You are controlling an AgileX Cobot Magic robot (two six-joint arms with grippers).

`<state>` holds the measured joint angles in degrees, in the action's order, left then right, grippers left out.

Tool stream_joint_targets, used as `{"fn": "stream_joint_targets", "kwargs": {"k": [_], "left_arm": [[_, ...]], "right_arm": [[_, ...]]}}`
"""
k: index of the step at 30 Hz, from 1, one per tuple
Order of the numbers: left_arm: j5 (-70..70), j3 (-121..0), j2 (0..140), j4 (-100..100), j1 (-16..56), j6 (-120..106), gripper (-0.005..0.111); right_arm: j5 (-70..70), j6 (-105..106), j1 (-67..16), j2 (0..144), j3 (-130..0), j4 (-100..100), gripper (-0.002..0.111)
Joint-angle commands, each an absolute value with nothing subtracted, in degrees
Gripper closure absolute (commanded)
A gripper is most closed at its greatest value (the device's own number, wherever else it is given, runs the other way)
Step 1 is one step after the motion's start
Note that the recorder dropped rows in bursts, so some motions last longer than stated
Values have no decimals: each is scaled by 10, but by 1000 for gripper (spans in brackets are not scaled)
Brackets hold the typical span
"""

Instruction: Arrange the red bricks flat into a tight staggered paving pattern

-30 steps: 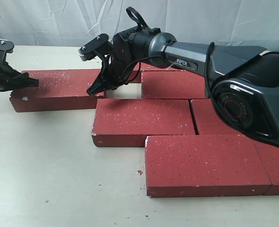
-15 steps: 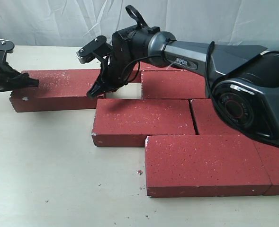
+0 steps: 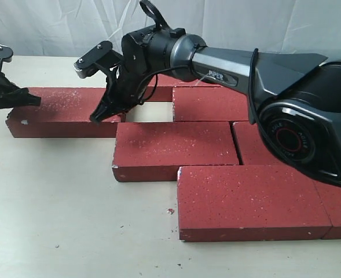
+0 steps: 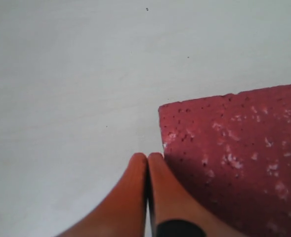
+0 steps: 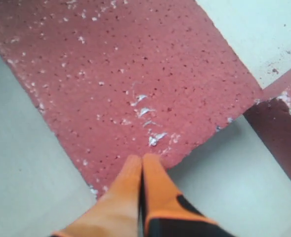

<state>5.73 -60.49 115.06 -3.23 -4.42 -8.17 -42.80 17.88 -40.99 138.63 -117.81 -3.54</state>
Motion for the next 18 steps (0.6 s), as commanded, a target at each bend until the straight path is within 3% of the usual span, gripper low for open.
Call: {"fn": "stream_joint_targets", "kwargs": {"k": [1, 18], "left_arm": [[62, -608, 1146, -31, -45, -78, 107], [53, -608, 1150, 39, -110, -76, 107]], "right_arm": [[-402, 184, -404, 1376, -1179, -27, 109], [-456, 132, -365, 1376, -1179, 45, 109]]}}
